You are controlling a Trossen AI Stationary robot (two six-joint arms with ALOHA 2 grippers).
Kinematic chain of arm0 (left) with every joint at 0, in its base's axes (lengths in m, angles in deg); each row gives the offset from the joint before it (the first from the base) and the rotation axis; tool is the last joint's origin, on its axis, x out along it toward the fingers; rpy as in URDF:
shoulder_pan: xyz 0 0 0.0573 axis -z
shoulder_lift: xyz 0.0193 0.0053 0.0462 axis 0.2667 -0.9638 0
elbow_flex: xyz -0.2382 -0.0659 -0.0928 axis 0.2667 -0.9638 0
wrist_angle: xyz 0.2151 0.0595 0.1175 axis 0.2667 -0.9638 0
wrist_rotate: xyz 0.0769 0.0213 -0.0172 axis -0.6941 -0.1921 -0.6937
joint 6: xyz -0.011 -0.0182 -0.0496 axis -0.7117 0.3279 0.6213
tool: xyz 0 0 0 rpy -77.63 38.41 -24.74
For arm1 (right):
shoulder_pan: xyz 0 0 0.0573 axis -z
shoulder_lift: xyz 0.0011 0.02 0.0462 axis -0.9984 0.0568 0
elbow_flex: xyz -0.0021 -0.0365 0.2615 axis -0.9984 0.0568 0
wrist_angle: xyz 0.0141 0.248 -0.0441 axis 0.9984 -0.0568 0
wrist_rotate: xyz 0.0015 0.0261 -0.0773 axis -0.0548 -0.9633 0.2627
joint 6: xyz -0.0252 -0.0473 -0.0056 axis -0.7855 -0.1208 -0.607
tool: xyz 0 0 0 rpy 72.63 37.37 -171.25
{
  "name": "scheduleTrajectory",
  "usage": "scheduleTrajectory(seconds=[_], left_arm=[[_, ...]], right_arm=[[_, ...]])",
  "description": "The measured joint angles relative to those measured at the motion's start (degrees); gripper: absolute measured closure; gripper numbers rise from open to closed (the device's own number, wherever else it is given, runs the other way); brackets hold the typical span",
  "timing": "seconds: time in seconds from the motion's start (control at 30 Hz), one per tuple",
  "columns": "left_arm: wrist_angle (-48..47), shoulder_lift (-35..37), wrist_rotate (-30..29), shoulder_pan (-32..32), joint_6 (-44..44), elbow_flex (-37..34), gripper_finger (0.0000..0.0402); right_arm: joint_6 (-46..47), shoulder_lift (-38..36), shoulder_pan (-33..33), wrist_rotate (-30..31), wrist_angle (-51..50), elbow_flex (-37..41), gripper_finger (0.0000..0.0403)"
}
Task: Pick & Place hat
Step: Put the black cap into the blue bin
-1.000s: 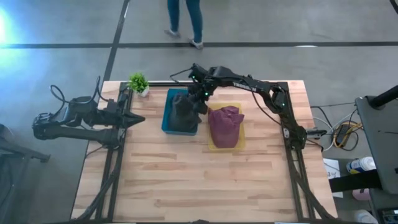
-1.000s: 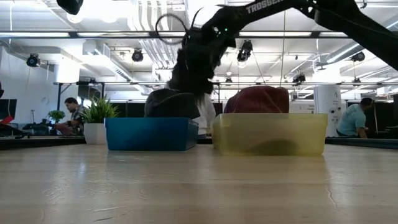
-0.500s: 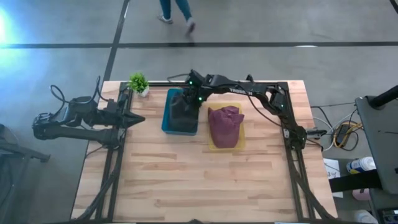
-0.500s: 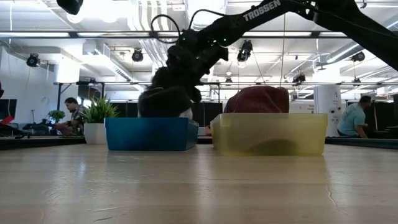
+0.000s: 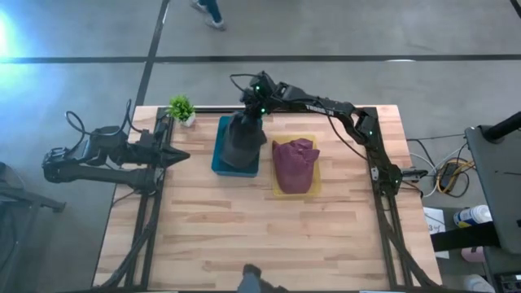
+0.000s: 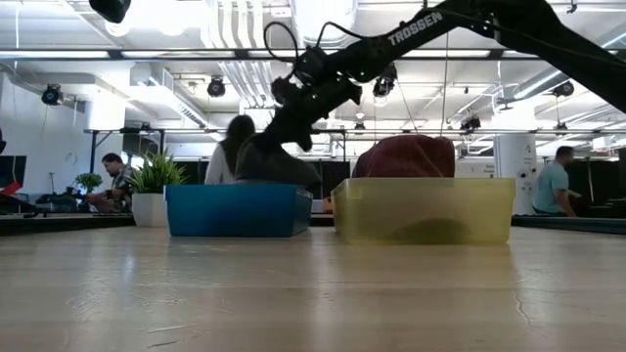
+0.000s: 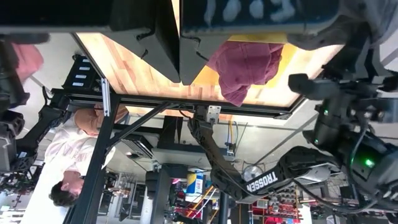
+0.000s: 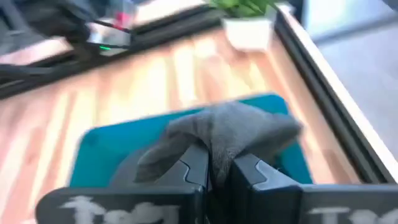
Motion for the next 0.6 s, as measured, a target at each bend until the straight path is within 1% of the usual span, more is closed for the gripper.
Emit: scheduleTrajectory(seconds=[0.1,0.23,0.3,0.4,0.47,0.6], left_arm=[[0.00,0.00,0.00,0.01,0.01,0.00,0.0401],[0.02,0.00,0.00,-0.01,-0.01,0.00,0.0401],[0.00,0.00,0.02,0.01,0.01,0.00,0.0401],[0.00,0.00,0.00,0.00,0.00,0.00,0.0401],[0.00,0.00,0.00,-0.01,0.01,0.00,0.0401],[0.00,0.00,0.00,0.00,0.00,0.00,0.0401]], right_arm=[[-2.74,0.36,-0.99,-4.40,1.43,0.35,0.0381],[-2.87,3.18,-2.94,-14.72,0.21,-0.05,0.0381],[-3.34,4.78,-4.27,-16.22,0.45,-0.07,0.0381],[-4.28,6.06,-6.06,-16.22,4.48,-0.07,0.0381],[-4.44,6.36,-6.81,-15.09,8.42,-0.07,0.0379],[-8.14,6.35,-7.43,-5.83,12.42,-0.11,0.0364]])
